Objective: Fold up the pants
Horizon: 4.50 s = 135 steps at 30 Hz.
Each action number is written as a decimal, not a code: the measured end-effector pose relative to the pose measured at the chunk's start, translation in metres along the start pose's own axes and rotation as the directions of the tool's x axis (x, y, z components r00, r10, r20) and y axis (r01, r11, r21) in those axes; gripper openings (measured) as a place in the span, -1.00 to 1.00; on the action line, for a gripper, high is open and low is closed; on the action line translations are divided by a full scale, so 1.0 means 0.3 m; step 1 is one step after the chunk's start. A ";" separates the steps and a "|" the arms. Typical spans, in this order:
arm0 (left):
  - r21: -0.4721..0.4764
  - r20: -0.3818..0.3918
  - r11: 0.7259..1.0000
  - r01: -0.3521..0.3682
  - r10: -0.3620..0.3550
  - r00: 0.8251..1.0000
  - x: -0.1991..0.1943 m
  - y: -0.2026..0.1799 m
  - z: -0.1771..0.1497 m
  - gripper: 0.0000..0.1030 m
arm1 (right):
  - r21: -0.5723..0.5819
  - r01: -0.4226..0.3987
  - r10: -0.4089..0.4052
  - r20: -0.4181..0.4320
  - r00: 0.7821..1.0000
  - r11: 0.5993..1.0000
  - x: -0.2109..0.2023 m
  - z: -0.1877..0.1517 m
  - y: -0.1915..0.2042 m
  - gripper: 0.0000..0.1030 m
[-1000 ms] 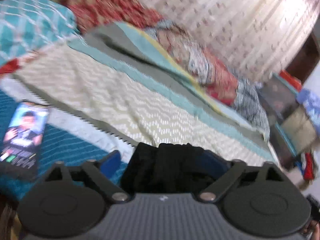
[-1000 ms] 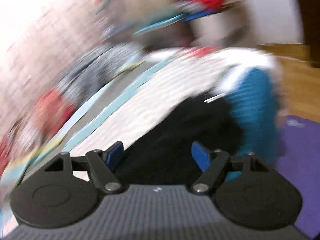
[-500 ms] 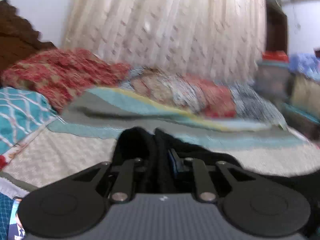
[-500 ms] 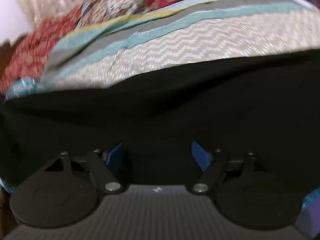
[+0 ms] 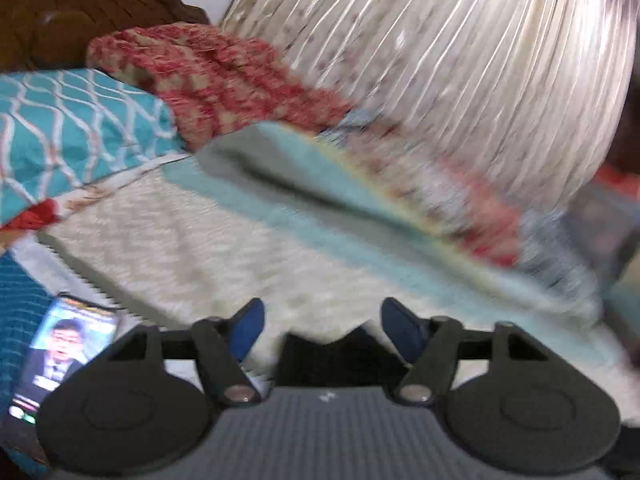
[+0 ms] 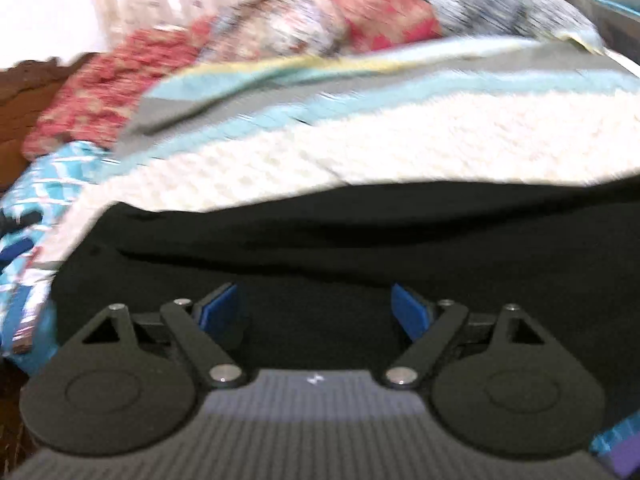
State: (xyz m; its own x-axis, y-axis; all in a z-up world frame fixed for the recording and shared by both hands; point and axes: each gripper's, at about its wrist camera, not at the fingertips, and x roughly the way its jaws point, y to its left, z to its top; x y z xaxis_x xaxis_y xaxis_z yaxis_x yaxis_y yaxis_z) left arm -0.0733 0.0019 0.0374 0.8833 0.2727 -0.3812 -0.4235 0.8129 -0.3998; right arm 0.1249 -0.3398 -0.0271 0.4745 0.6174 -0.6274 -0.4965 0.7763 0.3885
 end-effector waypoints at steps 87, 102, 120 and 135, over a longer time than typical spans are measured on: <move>0.063 -0.634 0.909 0.413 -0.283 0.720 0.300 -0.849 -0.510 0.05 | -0.049 0.255 -0.241 0.200 0.950 0.966 -0.431 -0.024 -0.556 0.19; 0.046 -0.628 0.930 0.364 -0.257 0.735 0.403 -0.872 -0.442 0.07 | -0.373 0.133 -0.131 0.031 0.991 0.918 -0.227 -0.175 -0.325 -0.45; -0.172 -0.748 0.907 0.385 -0.374 0.548 0.750 -1.309 -0.608 0.61 | 0.546 -0.008 -0.268 0.424 0.865 0.838 -0.650 -0.088 -0.921 -0.65; -0.147 -0.680 0.867 0.476 -0.438 0.588 0.520 -1.266 -0.516 -0.57 | 0.454 -0.156 -0.096 0.484 0.870 0.877 -0.618 0.005 -0.861 -0.65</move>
State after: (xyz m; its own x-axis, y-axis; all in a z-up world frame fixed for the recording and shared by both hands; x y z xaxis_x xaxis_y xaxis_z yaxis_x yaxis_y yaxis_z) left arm 0.1943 -0.3439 0.0008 0.5681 -0.5455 -0.6162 0.0234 0.7592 -0.6505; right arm 0.1664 -0.6546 -0.0101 0.8120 0.5242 -0.2567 -0.1792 0.6425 0.7451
